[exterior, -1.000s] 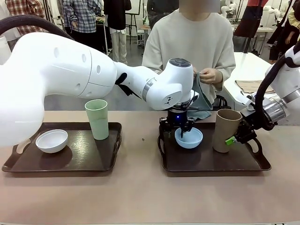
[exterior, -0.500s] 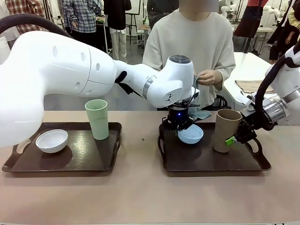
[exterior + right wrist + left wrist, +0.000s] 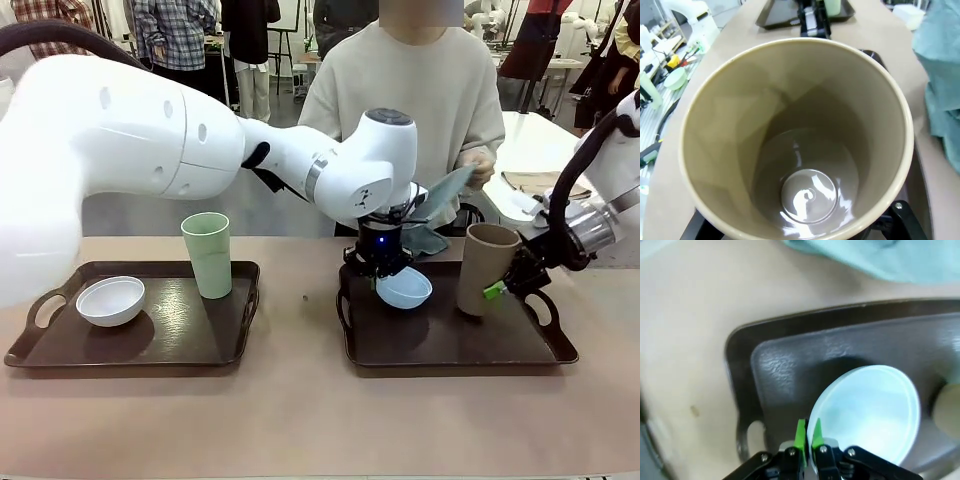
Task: Set up a tray with a mat and arrange the tableware.
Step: Pick up the Picnic Bowl and Reusable plastic cup from the Handle tray in front of the human's position and hold them in the air, then place the Picnic Bowl and Reusable plastic cup back onto the Handle tray in front of the human's position.
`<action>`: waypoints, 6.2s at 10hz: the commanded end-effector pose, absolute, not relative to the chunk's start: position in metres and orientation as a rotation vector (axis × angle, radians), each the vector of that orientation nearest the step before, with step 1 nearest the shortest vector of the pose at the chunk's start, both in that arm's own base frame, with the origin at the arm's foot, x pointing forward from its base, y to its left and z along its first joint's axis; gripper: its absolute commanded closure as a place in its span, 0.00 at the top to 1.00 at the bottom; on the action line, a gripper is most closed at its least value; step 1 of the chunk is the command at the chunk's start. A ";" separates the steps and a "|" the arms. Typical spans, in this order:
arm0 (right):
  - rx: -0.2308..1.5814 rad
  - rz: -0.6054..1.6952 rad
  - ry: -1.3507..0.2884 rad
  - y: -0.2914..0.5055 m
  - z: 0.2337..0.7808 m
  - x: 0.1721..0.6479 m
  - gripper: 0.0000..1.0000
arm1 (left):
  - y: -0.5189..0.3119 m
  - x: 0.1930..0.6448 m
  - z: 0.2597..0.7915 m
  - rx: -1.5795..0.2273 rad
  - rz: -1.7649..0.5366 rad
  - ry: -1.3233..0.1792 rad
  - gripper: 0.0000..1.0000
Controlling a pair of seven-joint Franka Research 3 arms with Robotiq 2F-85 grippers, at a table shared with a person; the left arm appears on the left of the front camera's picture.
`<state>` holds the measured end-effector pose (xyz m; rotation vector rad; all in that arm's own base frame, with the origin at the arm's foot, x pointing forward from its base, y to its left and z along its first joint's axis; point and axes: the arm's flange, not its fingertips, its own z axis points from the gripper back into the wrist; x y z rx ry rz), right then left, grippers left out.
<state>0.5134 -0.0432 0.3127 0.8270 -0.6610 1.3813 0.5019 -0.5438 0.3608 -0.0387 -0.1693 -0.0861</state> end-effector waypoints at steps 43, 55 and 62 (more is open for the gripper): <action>0.689 1.424 -0.772 -0.052 0.515 0.474 0.82 | -0.523 0.436 0.551 -0.189 -0.159 -0.341 0.05; 0.843 1.333 -0.637 -0.066 0.381 0.499 0.82 | -0.514 0.467 0.431 -0.198 -0.172 -0.217 0.05; 0.818 1.499 -0.691 -0.058 0.336 0.506 0.82 | -0.523 0.489 0.380 -0.246 -0.167 -0.203 0.05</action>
